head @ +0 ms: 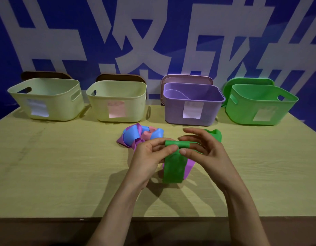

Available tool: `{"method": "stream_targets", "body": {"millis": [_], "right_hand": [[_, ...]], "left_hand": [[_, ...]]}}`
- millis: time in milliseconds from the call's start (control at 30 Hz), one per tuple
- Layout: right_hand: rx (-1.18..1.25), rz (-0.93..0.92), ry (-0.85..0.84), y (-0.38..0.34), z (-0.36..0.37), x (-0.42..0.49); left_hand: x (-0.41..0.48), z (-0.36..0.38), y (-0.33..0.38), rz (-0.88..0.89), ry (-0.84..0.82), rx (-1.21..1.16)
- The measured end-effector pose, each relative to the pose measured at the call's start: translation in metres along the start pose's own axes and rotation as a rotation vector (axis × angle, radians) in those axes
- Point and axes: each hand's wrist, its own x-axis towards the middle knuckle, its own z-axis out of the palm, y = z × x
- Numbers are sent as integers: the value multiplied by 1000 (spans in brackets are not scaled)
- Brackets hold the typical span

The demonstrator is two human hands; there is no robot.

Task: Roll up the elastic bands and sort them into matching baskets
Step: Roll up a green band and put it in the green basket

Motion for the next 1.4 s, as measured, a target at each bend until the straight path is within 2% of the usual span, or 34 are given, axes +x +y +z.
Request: {"method": "stream_targets", "body": {"millis": [233, 633, 1067, 1267, 1400], "right_hand": [[-162, 20, 27, 5, 3, 3], [79, 31, 132, 4, 6, 4], [-6, -54, 27, 3, 2, 1], [-63, 59, -24, 4, 1, 1], [-104, 58, -14, 5, 3, 2]], "left_hand": [[1, -1, -4, 57, 34, 106], [0, -4, -5, -109, 4, 70], [-5, 2, 3, -53, 27, 19], [-2, -3, 0, 10, 48, 71], [-2, -3, -1, 26, 73, 85]]}}
